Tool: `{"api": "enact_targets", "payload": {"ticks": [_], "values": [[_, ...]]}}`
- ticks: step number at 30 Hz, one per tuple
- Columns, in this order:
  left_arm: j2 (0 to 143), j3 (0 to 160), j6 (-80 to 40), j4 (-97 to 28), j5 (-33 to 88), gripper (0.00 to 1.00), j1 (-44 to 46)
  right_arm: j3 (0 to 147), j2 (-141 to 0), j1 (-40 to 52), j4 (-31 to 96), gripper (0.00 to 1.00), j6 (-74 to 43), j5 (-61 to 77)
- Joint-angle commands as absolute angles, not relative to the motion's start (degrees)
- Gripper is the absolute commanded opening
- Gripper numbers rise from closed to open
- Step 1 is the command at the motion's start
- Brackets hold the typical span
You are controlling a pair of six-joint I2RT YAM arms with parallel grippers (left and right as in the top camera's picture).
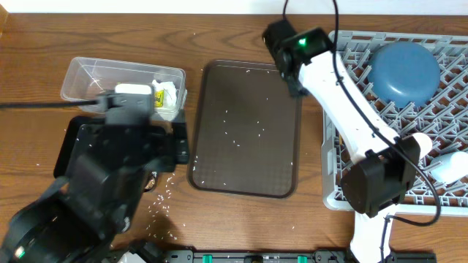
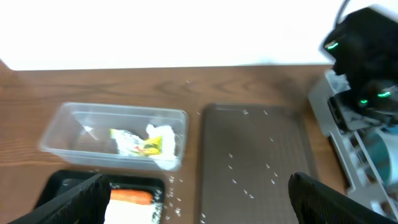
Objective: Sort waste into correct bins and load items into the dishwasher rack
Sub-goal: 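Open the right gripper and lift it away from the bowl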
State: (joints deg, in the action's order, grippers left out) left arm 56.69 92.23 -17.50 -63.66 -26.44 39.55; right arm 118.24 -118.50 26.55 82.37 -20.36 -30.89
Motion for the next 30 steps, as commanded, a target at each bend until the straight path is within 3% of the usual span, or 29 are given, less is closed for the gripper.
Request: {"api": "enact_targets", "payload": {"ticks": [1, 5, 14, 18, 26, 30], "values": [[55.24, 92.4, -16.38, -63.53, -33.67, 0.92, 39.55, 126.54, -117.78, 27.46, 82.91, 0.72, -10.07, -10.37], [55.18, 92.62, -15.31, -62.43, -38.11, 0.92, 39.55, 131.83, -114.32, 27.46, 83.35, 0.73, -5.02, -1.15], [55.72, 92.79, -14.41, -58.85, -39.07, 0.92, 39.55, 132.11, -98.17, 27.88, 87.79, 0.75, -4.62, 0.75], [56.86, 92.92, -11.11, -57.69, -38.94, 0.92, 38.81, 132.11, -90.67, 29.45, 87.9, 0.8, -4.6, 2.42], [61.8, 94.54, -6.63, -60.07, -19.9, 0.92, 32.64, 132.09, -82.48, 31.38, 93.3, 0.94, -4.64, 2.61], [63.07, 94.87, -6.63, -62.33, -18.48, 0.92, 30.24, 132.03, -82.39, 31.38, 97.3, 0.99, -4.62, 2.59]]}}
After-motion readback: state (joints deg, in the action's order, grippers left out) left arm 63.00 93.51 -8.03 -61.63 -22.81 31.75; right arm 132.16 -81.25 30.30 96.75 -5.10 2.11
